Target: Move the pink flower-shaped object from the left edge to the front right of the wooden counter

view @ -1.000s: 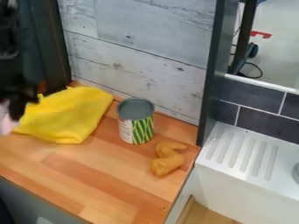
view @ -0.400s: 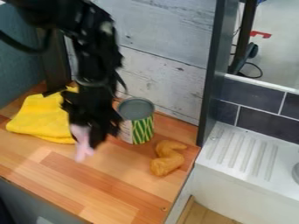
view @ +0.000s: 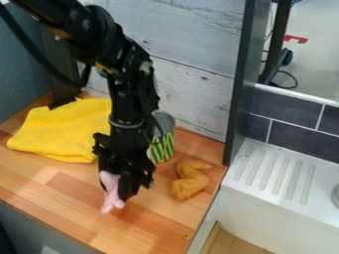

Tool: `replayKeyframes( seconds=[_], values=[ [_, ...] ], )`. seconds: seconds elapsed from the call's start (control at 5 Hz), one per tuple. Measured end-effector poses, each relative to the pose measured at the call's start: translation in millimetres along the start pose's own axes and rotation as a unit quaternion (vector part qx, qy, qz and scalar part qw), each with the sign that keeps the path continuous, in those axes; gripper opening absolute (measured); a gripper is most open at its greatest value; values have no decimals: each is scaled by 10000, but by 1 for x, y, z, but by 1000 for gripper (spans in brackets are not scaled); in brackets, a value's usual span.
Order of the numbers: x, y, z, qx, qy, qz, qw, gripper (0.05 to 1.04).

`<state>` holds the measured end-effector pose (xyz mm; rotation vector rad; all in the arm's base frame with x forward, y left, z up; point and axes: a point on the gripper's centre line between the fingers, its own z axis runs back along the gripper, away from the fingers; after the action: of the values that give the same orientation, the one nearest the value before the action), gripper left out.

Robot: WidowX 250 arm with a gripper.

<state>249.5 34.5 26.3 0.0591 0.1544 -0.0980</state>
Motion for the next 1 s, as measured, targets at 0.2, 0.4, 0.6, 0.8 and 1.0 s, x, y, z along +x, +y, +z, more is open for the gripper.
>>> replayKeyframes(
  seconds=[0.2,0.4,0.6,0.8,1.0],
  values=[
    [1,-6,-10,-206,90,-253,9994,491],
    [-1,-7,-10,-621,103,-459,9970,571],
    [-1,-9,-10,-841,129,-636,9943,873],
    [5,-12,-15,-852,-199,-491,9950,1018],
    [9,-10,-14,-995,-720,-331,9919,1010]
  ],
)
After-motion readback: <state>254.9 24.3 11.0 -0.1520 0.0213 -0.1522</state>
